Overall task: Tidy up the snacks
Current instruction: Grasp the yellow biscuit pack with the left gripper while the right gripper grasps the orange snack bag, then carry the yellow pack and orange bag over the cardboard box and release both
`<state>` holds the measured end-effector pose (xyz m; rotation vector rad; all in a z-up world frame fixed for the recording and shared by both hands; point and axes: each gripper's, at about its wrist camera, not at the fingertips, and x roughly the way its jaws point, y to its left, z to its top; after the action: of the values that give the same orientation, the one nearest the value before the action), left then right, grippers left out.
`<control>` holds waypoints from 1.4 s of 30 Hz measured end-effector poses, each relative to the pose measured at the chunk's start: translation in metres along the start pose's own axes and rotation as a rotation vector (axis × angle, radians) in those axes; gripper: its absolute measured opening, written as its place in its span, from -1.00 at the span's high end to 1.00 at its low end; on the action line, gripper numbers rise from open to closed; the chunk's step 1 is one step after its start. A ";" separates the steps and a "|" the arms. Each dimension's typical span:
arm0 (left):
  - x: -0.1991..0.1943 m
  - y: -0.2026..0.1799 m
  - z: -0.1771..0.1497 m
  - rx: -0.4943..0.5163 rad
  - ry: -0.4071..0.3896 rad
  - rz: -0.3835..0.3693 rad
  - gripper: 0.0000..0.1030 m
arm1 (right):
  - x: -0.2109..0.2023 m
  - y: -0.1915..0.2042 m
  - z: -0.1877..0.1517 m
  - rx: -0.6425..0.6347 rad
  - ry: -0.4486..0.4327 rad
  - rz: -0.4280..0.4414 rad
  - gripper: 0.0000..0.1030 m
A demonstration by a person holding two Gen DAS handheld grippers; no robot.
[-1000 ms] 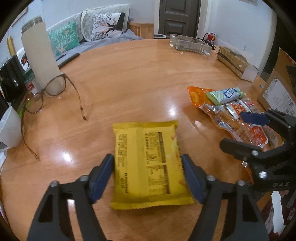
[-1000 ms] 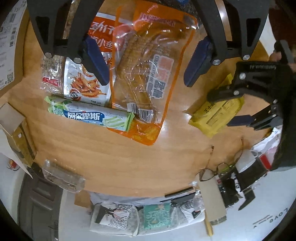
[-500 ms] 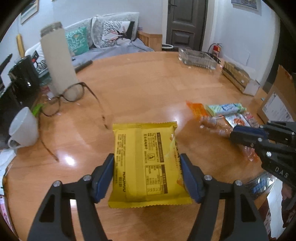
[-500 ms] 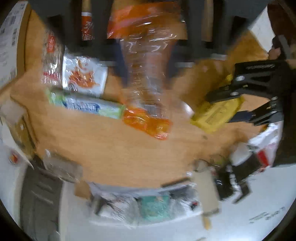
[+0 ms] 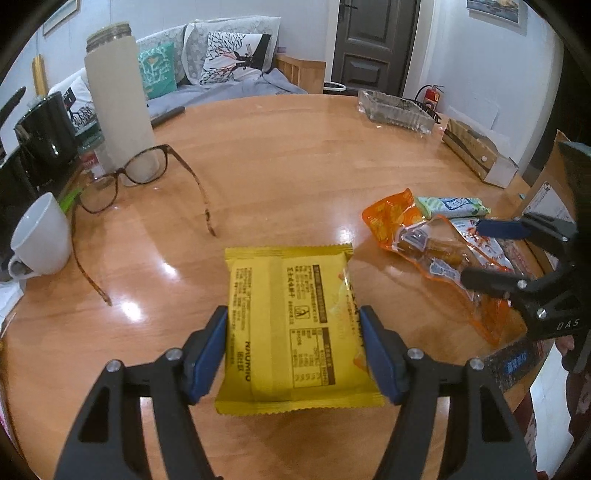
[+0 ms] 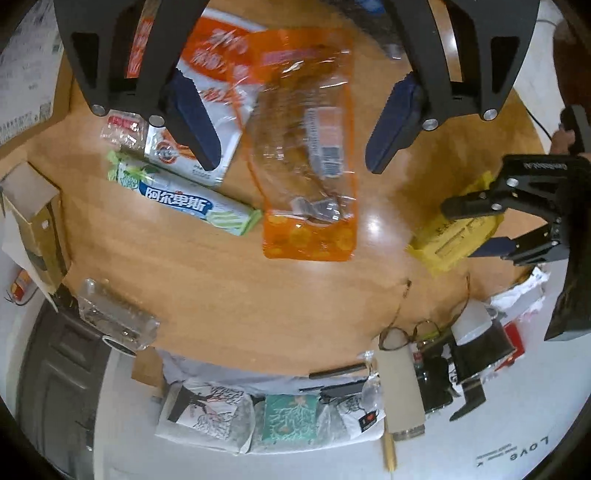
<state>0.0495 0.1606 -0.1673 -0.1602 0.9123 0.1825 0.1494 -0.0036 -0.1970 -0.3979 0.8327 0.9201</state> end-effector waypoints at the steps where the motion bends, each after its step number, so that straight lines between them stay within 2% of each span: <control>1: 0.001 0.000 0.000 -0.002 0.001 -0.002 -0.29 | 0.004 -0.003 0.000 -0.003 0.014 0.029 -0.59; 4: 0.003 0.000 0.000 -0.002 0.006 -0.003 -0.29 | 0.015 -0.002 0.002 -0.028 0.046 0.107 -0.59; 10: 0.005 0.001 -0.002 -0.001 0.010 -0.009 -0.29 | 0.032 0.013 0.004 -0.128 0.089 0.075 -0.61; 12: 0.005 0.000 -0.002 -0.002 0.011 -0.009 -0.29 | 0.033 0.017 0.003 -0.154 0.083 0.035 -0.49; 13: 0.006 0.000 -0.002 -0.003 0.011 -0.012 -0.29 | 0.032 0.018 0.004 -0.150 0.081 0.043 -0.31; 17: 0.003 -0.002 -0.001 -0.002 0.005 -0.017 -0.29 | 0.027 0.021 0.002 -0.146 0.066 0.017 -0.24; 20: -0.003 -0.003 0.003 -0.001 -0.007 -0.019 -0.29 | 0.017 0.021 0.004 -0.096 0.050 0.041 -0.18; 22: -0.011 -0.003 0.006 0.001 -0.027 -0.019 -0.29 | 0.012 0.026 0.005 -0.112 0.038 0.029 -0.18; 27: -0.037 -0.002 0.019 -0.002 -0.087 -0.020 -0.29 | -0.009 0.033 0.017 -0.102 -0.010 0.036 -0.18; 32: -0.064 -0.003 0.036 0.011 -0.144 -0.023 -0.29 | -0.035 0.036 0.035 -0.097 -0.069 0.007 -0.18; 35: -0.078 -0.005 0.046 0.026 -0.170 -0.030 -0.29 | -0.057 0.036 0.045 -0.080 -0.106 0.016 -0.18; 42: -0.118 -0.023 0.073 0.071 -0.250 -0.050 -0.28 | -0.121 0.034 0.069 -0.053 -0.208 -0.034 -0.18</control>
<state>0.0401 0.1435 -0.0280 -0.0922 0.6640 0.1202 0.1127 -0.0064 -0.0588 -0.3546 0.6105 0.9359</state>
